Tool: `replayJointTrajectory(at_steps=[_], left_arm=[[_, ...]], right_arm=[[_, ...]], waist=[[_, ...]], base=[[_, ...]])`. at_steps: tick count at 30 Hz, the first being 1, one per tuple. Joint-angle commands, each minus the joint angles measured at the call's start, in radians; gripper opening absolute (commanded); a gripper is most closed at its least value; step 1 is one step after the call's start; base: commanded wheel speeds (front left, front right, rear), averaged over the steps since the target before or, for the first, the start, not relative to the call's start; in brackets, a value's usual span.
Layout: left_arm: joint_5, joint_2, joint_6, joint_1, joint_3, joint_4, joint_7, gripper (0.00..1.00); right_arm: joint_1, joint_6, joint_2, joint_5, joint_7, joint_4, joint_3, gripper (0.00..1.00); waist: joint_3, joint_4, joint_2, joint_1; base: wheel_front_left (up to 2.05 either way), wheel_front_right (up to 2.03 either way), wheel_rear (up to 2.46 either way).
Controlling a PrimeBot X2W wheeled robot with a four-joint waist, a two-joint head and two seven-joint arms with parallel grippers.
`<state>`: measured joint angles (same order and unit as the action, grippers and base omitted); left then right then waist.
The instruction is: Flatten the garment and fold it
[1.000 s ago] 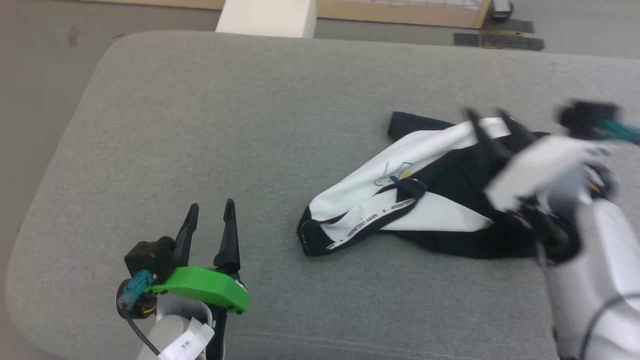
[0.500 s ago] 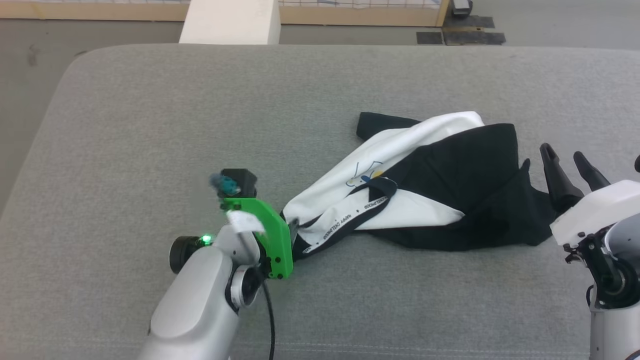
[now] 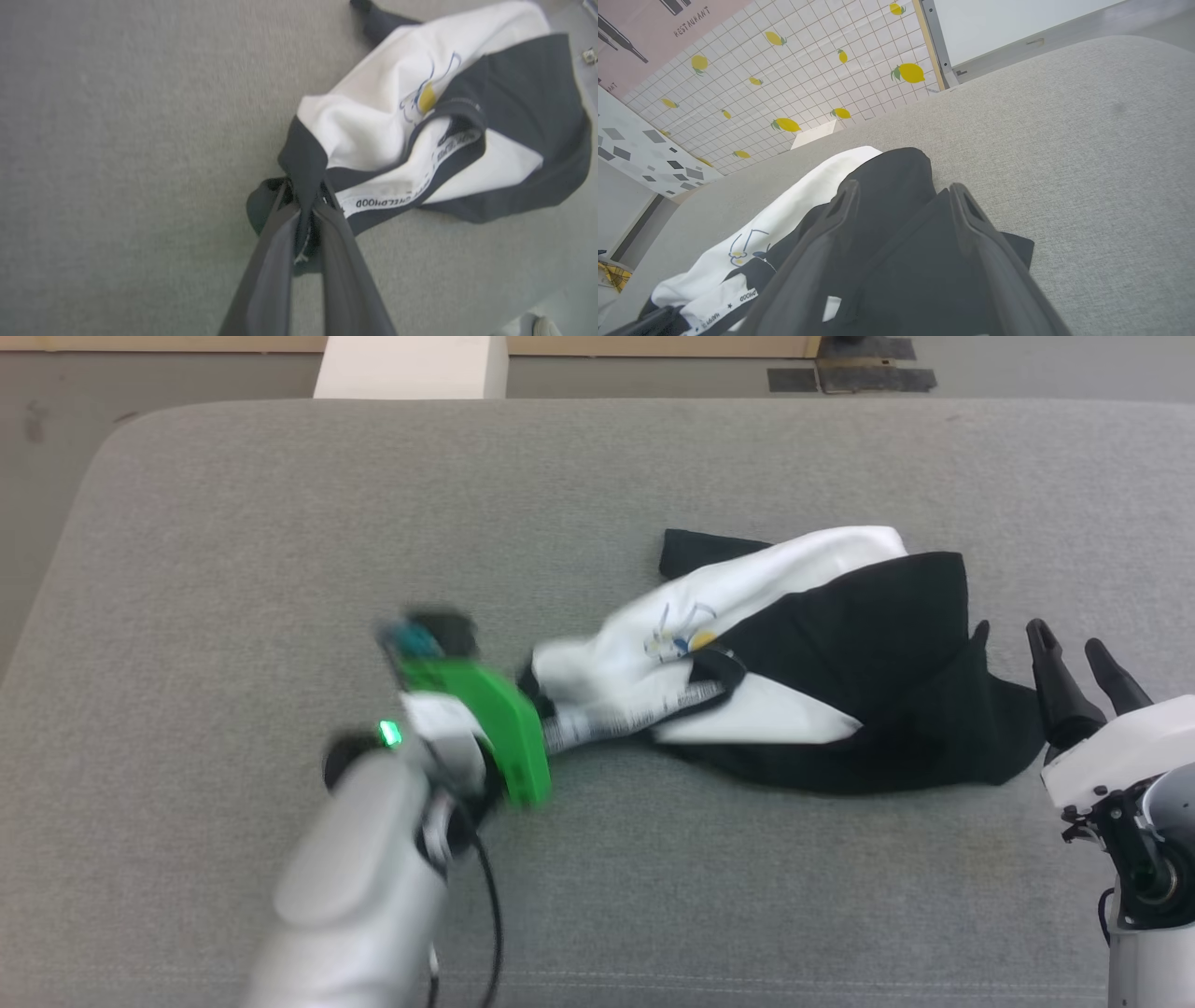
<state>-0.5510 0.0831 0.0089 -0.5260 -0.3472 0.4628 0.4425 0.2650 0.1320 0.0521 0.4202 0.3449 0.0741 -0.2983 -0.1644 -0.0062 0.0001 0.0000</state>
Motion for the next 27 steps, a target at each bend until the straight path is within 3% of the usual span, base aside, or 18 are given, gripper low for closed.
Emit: replayJointTrajectory(at_steps=[1,5,8,14,18,22,23,27], left_arm=[[-0.01,0.001,0.003,-0.062,0.029,-0.025,-0.05,0.0],[-0.023,0.031,0.022,-0.176,0.126,-0.086,-0.167,0.0],[-0.021,0.075,0.056,-0.206,0.185,-0.129,-0.198,0.0],[-0.039,0.154,0.186,-0.013,0.323,-0.185,-0.205,0.0],[-0.092,0.136,0.239,0.19,0.383,-0.145,-0.175,0.0],[-0.157,0.088,0.24,0.28,0.405,-0.107,-0.145,0.02],[-0.171,0.078,0.232,0.279,0.419,-0.118,-0.166,1.0],[-0.199,0.064,0.174,0.25,0.454,-0.199,-0.266,1.0]], right_arm=[[-0.011,-0.001,-0.002,-0.007,-0.008,0.005,-0.001,1.0],[-0.007,-0.001,-0.002,-0.015,-0.013,0.014,0.002,1.0],[-0.006,-0.001,-0.002,-0.012,-0.019,0.023,0.01,1.0],[-0.017,-0.001,-0.002,-0.01,-0.031,0.047,0.032,1.0],[-0.028,-0.001,-0.002,-0.015,-0.032,0.054,0.03,1.0],[-0.034,-0.001,-0.002,-0.03,-0.024,0.053,0.027,1.0],[-0.033,-0.001,-0.002,-0.036,-0.02,0.051,0.029,1.0],[-0.019,-0.001,-0.002,-0.065,0.003,0.044,0.053,1.0]], waist=[[0.006,0.011,-0.0001,0.0],[0.009,0.022,-0.0001,0.0],[0.01,0.025,-0.0001,0.0],[0.005,0.021,-0.0001,0.0],[0.003,0.028,-0.0001,0.0],[0.001,0.051,-0.0001,0.0],[0.003,0.059,-0.0001,0.0],[0.014,0.087,-0.0001,0.0]], base=[[0.0,0.0,0.0],[0.0,0.0,0.0],[0.0,0.0,0.0],[0.0,0.0,0.0],[0.0,0.0,0.0],[0.0,0.0,0.0],[0.0,0.0,0.0],[0.0,0.0,0.0]])
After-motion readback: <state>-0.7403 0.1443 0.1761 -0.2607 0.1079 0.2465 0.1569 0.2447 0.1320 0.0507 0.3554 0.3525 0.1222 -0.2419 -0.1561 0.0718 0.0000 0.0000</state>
